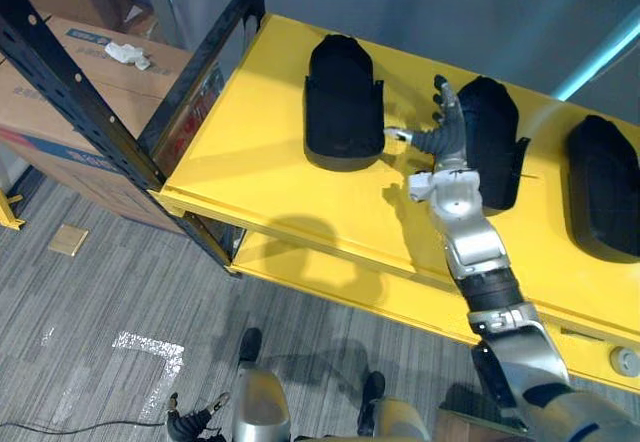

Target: Walk over and take plastic housings, then place them on the shelf

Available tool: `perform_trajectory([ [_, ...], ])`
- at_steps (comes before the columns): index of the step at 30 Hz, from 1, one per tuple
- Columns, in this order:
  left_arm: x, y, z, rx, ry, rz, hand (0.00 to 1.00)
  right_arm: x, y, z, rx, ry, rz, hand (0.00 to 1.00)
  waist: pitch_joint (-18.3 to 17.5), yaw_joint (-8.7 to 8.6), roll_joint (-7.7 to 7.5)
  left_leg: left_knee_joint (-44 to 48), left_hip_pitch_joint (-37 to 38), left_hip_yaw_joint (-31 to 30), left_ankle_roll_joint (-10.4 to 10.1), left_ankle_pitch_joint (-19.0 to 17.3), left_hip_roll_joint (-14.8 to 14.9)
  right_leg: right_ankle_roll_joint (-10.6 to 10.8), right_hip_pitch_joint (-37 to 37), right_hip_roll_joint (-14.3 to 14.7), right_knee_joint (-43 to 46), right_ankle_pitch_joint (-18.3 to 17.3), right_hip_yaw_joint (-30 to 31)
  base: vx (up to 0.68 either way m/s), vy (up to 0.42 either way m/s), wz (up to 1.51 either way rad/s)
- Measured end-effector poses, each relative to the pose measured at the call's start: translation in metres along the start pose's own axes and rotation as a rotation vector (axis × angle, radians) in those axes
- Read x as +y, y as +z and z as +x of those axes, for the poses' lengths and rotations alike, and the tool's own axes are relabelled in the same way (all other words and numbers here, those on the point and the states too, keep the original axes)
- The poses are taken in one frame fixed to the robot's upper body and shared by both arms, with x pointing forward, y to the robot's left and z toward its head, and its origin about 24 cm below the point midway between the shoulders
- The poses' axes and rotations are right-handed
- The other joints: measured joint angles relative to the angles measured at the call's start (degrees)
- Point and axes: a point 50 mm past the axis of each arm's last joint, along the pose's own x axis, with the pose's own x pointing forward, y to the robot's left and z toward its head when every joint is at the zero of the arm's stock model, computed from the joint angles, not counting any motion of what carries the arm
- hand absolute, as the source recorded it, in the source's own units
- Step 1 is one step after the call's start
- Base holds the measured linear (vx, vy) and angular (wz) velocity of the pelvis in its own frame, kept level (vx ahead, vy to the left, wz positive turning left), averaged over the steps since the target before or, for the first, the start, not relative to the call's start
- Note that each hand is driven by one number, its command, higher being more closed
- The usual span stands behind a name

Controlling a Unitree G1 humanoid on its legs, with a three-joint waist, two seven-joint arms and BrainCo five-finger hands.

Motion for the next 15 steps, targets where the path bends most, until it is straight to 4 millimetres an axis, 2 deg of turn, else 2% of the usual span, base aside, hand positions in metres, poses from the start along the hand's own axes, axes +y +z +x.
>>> perform_trajectory([
  [8, 0.002, 0.003, -0.001, -0.044, 0.065, 0.032, 0.0, 0.011, -0.019, -0.013, 0.091, 0.179, 0.01, 0.0, 0.1, -0.43, 0.11, 0.0, 0.0, 0.4, 0.0, 0.0, 0.0, 0.0, -0.4, 0.0, -0.1, 0.2, 0.6, -0.01, 0.005, -0.03],
  [12, 0.002, 0.009, -0.001, -0.064, 0.092, -0.02, 0.0, 0.022, -0.01, -0.024, 0.044, 0.282, 0.038, 0.0, 0.1, -1.35, 0.16, 0.0, -0.1, 0.9, 0.1, -0.1, 0.0, 0.0, -1.0, 0.0, 0.1, 0.2, 1.1, 0.0, 0.005, -0.05],
  [15, 0.0, 0.016, 0.004, -0.027, 0.018, -0.176, 0.0, 0.023, 0.003, -0.027, -0.011, 0.318, 0.057, 0.0, 0.3, -1.52, 0.49, 0.1, -0.1, 1.8, 0.2, -0.3, 0.0, 0.0, -1.7, 0.0, 0.2, 0.3, 2.0, 0.0, 0.01, -0.12],
])
